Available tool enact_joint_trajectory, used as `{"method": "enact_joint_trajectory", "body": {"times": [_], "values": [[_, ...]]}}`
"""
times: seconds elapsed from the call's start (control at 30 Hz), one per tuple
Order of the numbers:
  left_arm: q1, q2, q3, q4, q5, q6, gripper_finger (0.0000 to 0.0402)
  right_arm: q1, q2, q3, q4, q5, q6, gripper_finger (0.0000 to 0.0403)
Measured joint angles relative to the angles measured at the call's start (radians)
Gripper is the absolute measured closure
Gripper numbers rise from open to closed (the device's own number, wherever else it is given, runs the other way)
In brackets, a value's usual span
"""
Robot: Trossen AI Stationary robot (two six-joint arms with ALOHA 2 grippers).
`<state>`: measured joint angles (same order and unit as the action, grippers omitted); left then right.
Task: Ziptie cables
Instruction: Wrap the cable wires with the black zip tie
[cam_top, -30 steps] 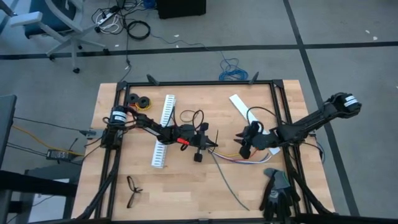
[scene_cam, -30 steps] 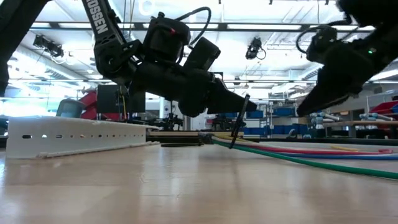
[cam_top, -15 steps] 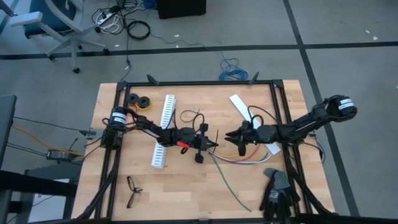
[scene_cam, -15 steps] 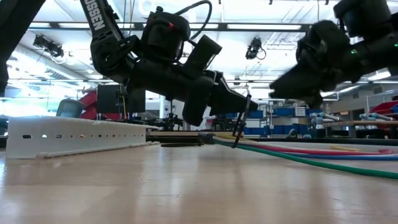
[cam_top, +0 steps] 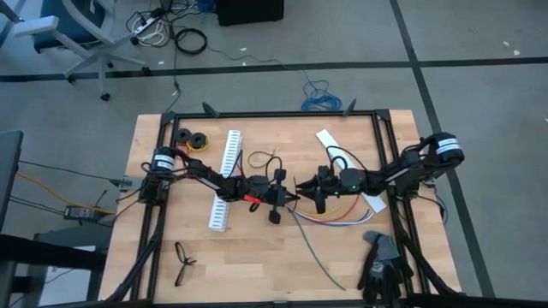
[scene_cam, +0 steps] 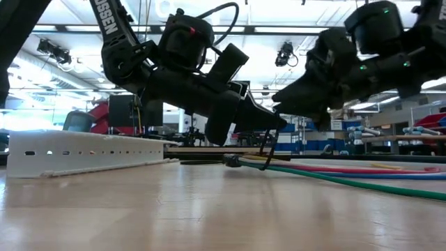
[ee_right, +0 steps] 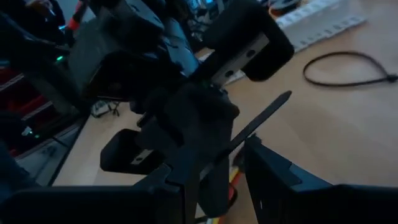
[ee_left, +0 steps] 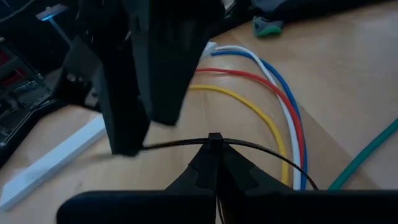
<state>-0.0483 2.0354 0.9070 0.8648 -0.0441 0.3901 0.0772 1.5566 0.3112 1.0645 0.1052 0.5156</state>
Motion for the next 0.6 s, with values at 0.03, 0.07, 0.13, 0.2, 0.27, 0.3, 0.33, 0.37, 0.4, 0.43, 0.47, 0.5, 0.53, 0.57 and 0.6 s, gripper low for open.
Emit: {"method": "enact_joint_trajectory", "body": {"times": [0.03, 0.07, 0.13, 0.2, 0.27, 0.3, 0.33, 0.37, 0.4, 0.43, 0.47, 0.5, 0.53, 0.57, 0.6], "values": [[0.000, 0.000, 0.000, 0.000, 0.000, -0.001, 0.0397, -0.003, 0.013, 0.002, 0.000, -0.008, 0.005, 0.0292], [0.000, 0.000, 0.000, 0.000, 0.000, -0.001, 0.0397, -0.006, 0.023, 0.004, -0.002, -0.017, 0.005, 0.0292], [0.000, 0.000, 0.000, -0.006, 0.000, -0.002, 0.0397, -0.008, 0.038, 0.004, 0.010, -0.022, 0.007, 0.0292], [0.000, 0.000, 0.000, -0.009, 0.000, -0.002, 0.0397, -0.012, 0.043, 0.004, 0.008, -0.022, 0.019, 0.0293], [0.000, 0.000, 0.000, -0.011, -0.004, -0.002, 0.0397, -0.021, 0.045, 0.003, 0.009, -0.023, 0.034, 0.0294], [0.000, 0.000, 0.000, -0.011, -0.005, -0.002, 0.0397, -0.021, 0.045, 0.002, 0.012, -0.023, 0.033, 0.0294], [0.000, 0.000, 0.000, -0.012, -0.005, -0.002, 0.0397, -0.022, 0.044, 0.001, 0.019, -0.023, 0.026, 0.0294], [0.001, 0.000, 0.000, -0.012, -0.005, -0.002, 0.0397, -0.021, 0.044, 0.001, 0.031, -0.025, 0.016, 0.0294], [0.001, 0.000, 0.000, -0.012, -0.005, -0.002, 0.0397, -0.021, 0.044, 0.001, 0.046, -0.028, 0.006, 0.0294], [0.000, 0.000, 0.000, -0.012, -0.004, -0.002, 0.0397, -0.022, 0.044, 0.002, 0.055, -0.030, -0.001, 0.0296], [0.000, 0.000, 0.000, -0.013, -0.004, -0.002, 0.0397, -0.023, 0.044, 0.002, 0.056, -0.032, -0.007, 0.0301], [0.000, 0.000, 0.000, -0.013, -0.004, -0.002, 0.0397, -0.025, 0.044, 0.002, 0.050, -0.031, -0.012, 0.0310], [0.000, 0.000, 0.000, -0.012, -0.004, -0.003, 0.0397, -0.027, 0.045, 0.002, 0.044, -0.031, -0.013, 0.0323], [0.000, 0.000, 0.000, -0.009, -0.004, -0.005, 0.0397, -0.029, 0.045, 0.002, 0.038, -0.031, -0.013, 0.0341], [0.000, 0.000, 0.000, -0.008, -0.004, -0.005, 0.0397, -0.029, 0.044, 0.002, 0.037, -0.031, -0.015, 0.0362]]}}
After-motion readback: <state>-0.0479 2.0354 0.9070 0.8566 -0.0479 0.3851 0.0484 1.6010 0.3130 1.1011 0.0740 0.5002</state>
